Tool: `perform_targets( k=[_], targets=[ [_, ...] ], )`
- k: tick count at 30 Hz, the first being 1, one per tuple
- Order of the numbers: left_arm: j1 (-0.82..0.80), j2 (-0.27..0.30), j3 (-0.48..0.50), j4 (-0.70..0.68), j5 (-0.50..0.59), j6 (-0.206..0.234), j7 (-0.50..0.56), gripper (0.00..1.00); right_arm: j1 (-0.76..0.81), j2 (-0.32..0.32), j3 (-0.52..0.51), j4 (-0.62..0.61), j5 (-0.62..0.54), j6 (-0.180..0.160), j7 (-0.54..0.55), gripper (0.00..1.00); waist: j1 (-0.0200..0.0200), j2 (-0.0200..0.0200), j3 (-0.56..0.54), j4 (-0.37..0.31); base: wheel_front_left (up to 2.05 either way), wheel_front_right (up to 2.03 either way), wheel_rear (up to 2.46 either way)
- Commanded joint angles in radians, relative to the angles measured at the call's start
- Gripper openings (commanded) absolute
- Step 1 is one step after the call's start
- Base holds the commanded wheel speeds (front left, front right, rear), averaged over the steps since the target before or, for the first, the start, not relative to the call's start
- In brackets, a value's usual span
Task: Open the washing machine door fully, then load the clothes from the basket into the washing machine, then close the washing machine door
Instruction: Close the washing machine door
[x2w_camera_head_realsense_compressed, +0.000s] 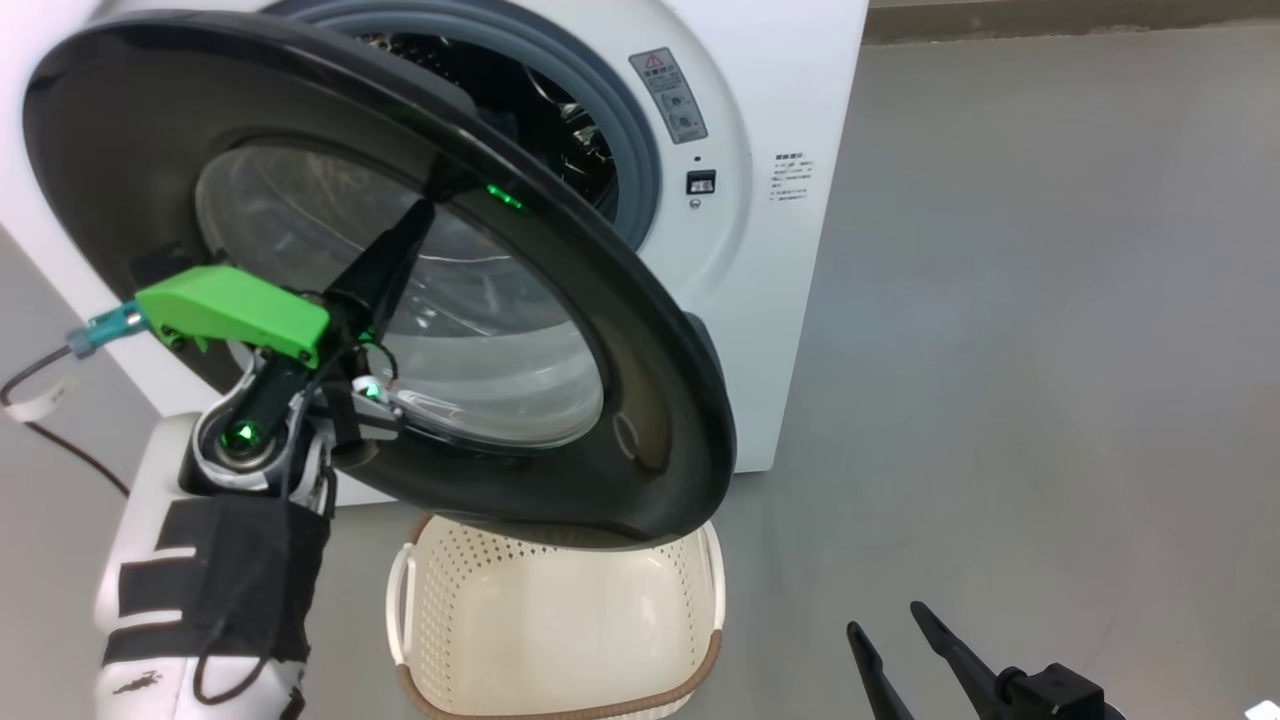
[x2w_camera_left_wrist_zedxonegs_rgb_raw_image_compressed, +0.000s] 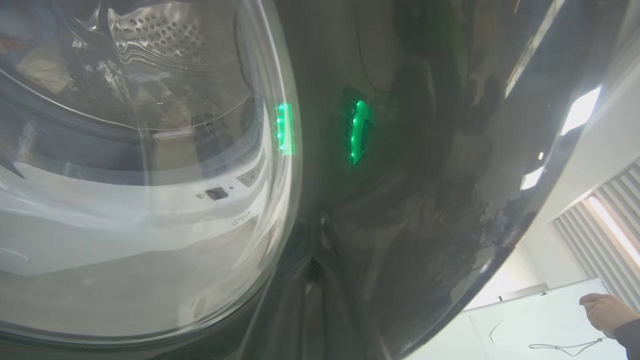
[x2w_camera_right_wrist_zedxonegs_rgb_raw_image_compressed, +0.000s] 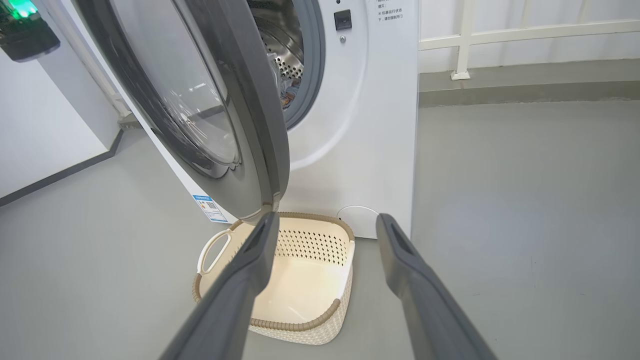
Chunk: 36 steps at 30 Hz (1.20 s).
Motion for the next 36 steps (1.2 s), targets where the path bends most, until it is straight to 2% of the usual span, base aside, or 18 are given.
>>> perform_targets(
  k=[1, 3, 5, 6, 12, 14, 15, 16, 19, 22, 24, 30, 33, 36],
  targets=[
    [-0.020, 0.027, 0.014, -0.049, 0.011, -0.011, 0.002, 0.02, -0.027, -0.003, 0.017, -0.022, 0.005, 0.003, -0.005, 1.00, 0.0000, -0.0001, -0.003, 0.006, 0.00, 0.00, 0.00],
    [-0.002, 0.038, 0.000, -0.063, 0.031, -0.011, 0.001, 0.23, -0.025, -0.001, 0.011, -0.024, 0.006, 0.003, -0.005, 1.00, 0.0000, -0.0001, -0.005, 0.014, 0.00, 0.00, 0.00],
    [0.018, 0.046, -0.013, -0.077, 0.052, -0.011, -0.008, 0.65, -0.021, 0.000, 0.004, -0.026, 0.005, 0.003, -0.005, 1.00, 0.0000, -0.0001, -0.009, 0.024, 0.00, 0.00, 0.00],
    [0.029, 0.050, -0.021, -0.085, 0.064, -0.011, -0.012, 0.98, -0.017, 0.000, 0.001, -0.027, 0.005, 0.003, -0.005, 1.00, 0.0000, -0.0001, -0.011, 0.029, 0.00, 0.00, 0.00],
    [0.100, 0.093, -0.078, -0.145, 0.171, -0.011, -0.068, 1.00, -0.004, 0.002, -0.011, -0.030, 0.003, 0.003, -0.005, 1.00, 0.0000, -0.0001, -0.023, 0.049, 0.00, 0.00, 0.00],
    [0.136, 0.121, -0.112, -0.179, 0.240, -0.011, -0.106, 1.00, 0.000, 0.002, -0.015, -0.032, 0.002, 0.003, -0.005, 1.00, 0.0000, -0.0001, -0.027, 0.055, 0.00, 0.00, 0.00],
    [0.175, 0.152, -0.148, -0.216, 0.316, -0.011, -0.154, 1.00, 0.003, 0.002, -0.017, -0.034, 0.001, 0.003, -0.005, 1.00, 0.0000, -0.0001, -0.030, 0.060, 0.00, 0.00, 0.00],
    [0.175, 0.152, -0.148, -0.216, 0.316, -0.011, -0.154, 1.00, 0.003, 0.002, -0.017, -0.034, 0.001, 0.003, -0.005, 1.00, 0.0000, -0.0001, -0.030, 0.060, 0.00, 0.00, 0.00],
    [0.237, 0.207, -0.202, -0.251, 0.456, -0.011, -0.242, 1.00, 0.006, 0.000, -0.023, -0.037, 0.000, 0.003, -0.005, 1.00, 0.0000, -0.0001, -0.035, 0.064, 0.00, 0.00, 0.00],
    [0.304, 0.234, -0.235, -0.272, 0.556, -0.008, -0.323, 1.00, 0.009, -0.003, -0.030, -0.042, -0.001, 0.003, -0.005, 1.00, 0.0000, -0.0001, -0.039, 0.065, 0.00, 0.00, 0.00],
    [0.353, 0.245, -0.243, -0.286, 0.606, 0.012, -0.377, 1.00, 0.013, -0.005, -0.036, -0.046, -0.004, 0.003, -0.005, 1.00, 0.0000, -0.0001, -0.042, 0.064, 0.00, 0.00, 0.00],
    [0.514, 0.262, -0.255, -0.318, 0.762, 0.118, -0.563, 1.00, 0.035, -0.018, -0.062, -0.057, -0.008, 0.003, -0.005, 1.00, 0.0000, -0.0001, -0.048, 0.057, 0.00, 0.00, 0.00],
    [0.590, 0.254, -0.240, -0.320, 0.804, 0.162, -0.615, 1.00, 0.041, -0.022, -0.071, -0.063, -0.011, 0.003, -0.005, 1.00, 0.0000, -0.0001, -0.048, 0.048, 0.00, 0.00, 0.00],
    [0.658, 0.242, -0.212, -0.322, 0.850, 0.189, -0.635, 1.00, 0.043, -0.023, -0.078, -0.066, -0.013, 0.003, -0.005, 1.00, 0.0000, -0.0001, -0.049, 0.040, 0.00, 0.00, 0.00]
  ],
)
